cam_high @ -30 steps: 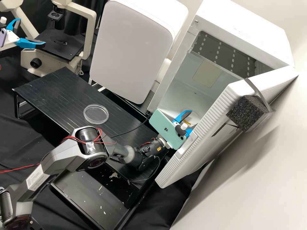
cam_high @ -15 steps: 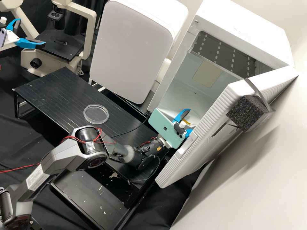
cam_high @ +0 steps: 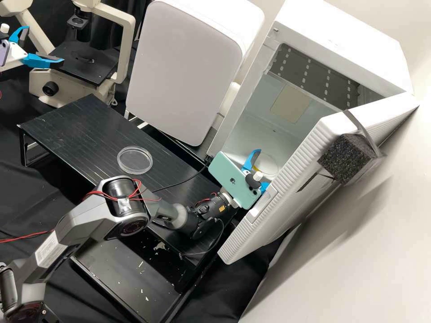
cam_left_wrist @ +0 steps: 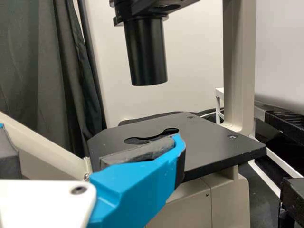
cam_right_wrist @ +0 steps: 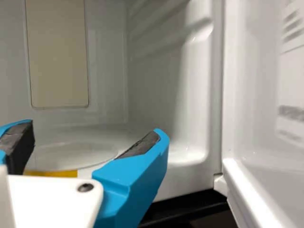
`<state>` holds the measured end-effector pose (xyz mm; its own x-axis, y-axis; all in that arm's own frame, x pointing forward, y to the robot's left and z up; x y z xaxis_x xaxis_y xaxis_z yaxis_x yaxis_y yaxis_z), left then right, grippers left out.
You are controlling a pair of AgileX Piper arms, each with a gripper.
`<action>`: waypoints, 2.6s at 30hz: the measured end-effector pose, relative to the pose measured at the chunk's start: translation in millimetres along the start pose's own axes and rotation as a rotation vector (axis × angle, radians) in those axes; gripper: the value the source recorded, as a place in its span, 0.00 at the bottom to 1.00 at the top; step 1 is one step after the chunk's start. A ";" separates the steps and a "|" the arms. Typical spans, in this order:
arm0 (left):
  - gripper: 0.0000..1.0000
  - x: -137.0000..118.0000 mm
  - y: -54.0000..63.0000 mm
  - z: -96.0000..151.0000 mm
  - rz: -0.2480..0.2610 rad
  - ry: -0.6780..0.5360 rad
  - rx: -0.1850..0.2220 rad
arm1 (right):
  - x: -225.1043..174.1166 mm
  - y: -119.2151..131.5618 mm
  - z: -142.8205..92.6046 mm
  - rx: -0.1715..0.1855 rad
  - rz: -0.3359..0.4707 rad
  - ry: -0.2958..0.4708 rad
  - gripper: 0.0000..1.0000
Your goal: Take the petri dish out of the incubator
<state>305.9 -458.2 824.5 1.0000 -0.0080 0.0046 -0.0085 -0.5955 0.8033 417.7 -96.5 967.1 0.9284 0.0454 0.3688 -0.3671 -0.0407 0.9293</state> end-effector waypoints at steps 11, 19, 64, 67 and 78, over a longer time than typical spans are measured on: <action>1.00 0.0 0.0 0.0 0.000 0.000 0.000 | -13.7 14.1 -9.9 0.016 0.076 0.095 1.00; 1.00 0.0 0.0 0.0 0.000 0.000 0.000 | -14.2 2.8 -20.1 0.010 0.047 0.112 1.00; 1.00 0.0 0.0 0.0 0.000 0.000 0.000 | 17.9 14.3 -9.9 -0.097 -0.313 -0.003 1.00; 1.00 0.0 0.0 0.0 0.000 0.000 0.000 | 18.0 12.3 -7.1 -0.093 -0.316 -0.008 1.00; 1.00 0.0 0.0 0.0 0.000 0.000 0.000 | 18.0 12.0 -6.8 -0.089 -0.317 -0.007 0.00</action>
<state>305.9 -458.2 824.5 1.0000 -0.0080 0.0046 -0.0085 -0.5955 0.8033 429.6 -89.3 985.0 0.9975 0.0346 0.0612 -0.0633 0.0613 0.9961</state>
